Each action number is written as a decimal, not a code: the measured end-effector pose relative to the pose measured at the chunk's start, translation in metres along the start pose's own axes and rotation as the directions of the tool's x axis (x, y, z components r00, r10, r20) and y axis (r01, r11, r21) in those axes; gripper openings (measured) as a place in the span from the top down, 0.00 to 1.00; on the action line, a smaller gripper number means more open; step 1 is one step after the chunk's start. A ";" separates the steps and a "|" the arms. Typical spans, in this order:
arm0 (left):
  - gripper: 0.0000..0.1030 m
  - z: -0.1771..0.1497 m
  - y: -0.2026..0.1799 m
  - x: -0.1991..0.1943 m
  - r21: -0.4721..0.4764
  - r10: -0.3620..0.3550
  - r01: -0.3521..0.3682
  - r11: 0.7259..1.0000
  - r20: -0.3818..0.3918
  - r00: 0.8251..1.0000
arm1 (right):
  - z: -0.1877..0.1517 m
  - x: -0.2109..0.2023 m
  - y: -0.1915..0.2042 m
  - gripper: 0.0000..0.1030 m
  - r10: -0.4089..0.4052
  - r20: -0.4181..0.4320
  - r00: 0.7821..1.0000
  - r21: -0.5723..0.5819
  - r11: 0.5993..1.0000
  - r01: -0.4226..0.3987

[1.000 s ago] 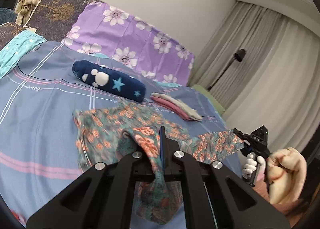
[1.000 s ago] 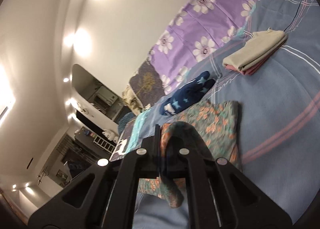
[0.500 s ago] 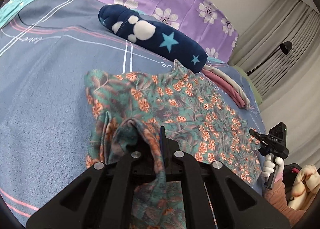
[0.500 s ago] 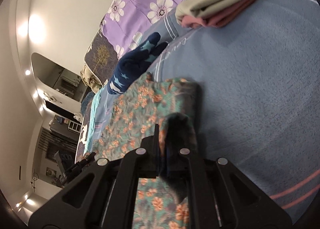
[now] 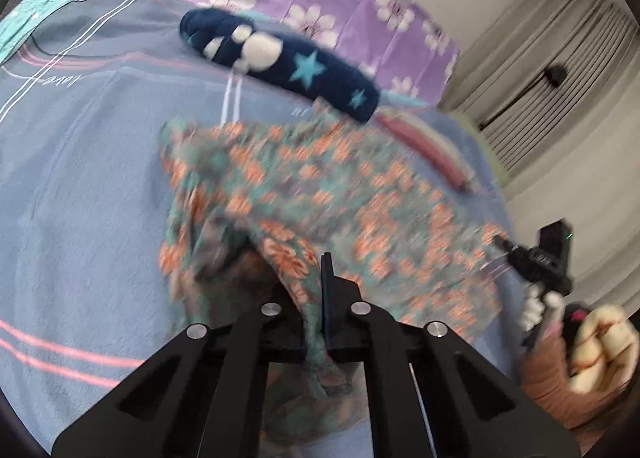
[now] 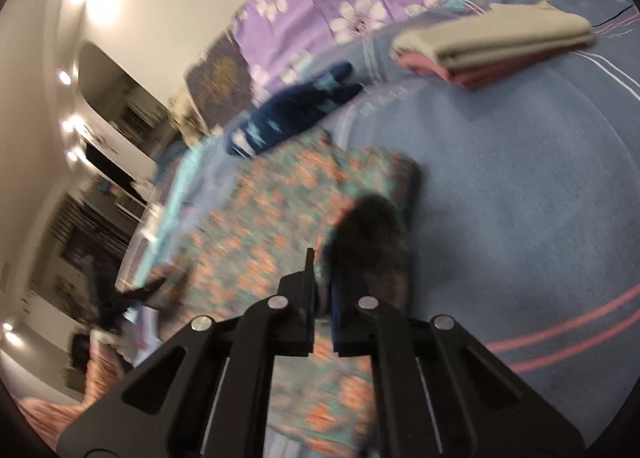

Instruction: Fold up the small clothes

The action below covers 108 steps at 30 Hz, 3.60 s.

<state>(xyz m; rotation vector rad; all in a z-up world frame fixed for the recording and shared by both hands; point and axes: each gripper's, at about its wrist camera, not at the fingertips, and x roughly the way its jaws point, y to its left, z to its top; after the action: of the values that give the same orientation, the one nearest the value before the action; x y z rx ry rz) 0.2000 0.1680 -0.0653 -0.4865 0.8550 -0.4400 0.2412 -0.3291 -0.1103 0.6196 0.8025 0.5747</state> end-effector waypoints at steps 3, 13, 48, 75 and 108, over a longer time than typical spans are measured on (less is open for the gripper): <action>0.95 0.038 0.001 -0.007 -0.028 -0.022 0.025 0.999 0.104 0.994 | 0.042 0.010 0.001 0.95 0.022 0.070 0.997 0.057 0.998 -0.026; 0.50 0.074 0.041 0.053 0.001 0.182 -0.183 0.983 0.058 0.982 | 0.068 0.066 -0.027 0.61 -0.185 0.012 0.983 0.032 0.982 0.185; 0.58 0.076 0.053 0.038 0.060 0.218 -0.221 0.973 0.057 0.974 | 0.055 0.084 -0.003 0.76 -0.391 0.028 0.920 -0.211 0.897 0.388; 1.00 -0.100 0.022 -0.036 0.556 0.558 -0.510 0.656 0.098 0.824 | -0.118 -0.042 0.012 0.61 -0.334 0.030 0.942 -0.054 0.940 0.336; 0.36 -0.128 -0.319 0.213 0.696 0.332 -0.248 0.674 0.014 0.943 | -0.019 0.006 -0.052 0.81 -0.210 -0.070 0.975 -0.134 0.971 0.199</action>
<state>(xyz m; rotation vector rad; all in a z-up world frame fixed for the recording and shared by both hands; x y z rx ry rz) 0.1672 -0.2343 -0.0836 0.3826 0.7909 -0.4568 0.2420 -0.3552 -0.1598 0.3929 0.8895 0.4601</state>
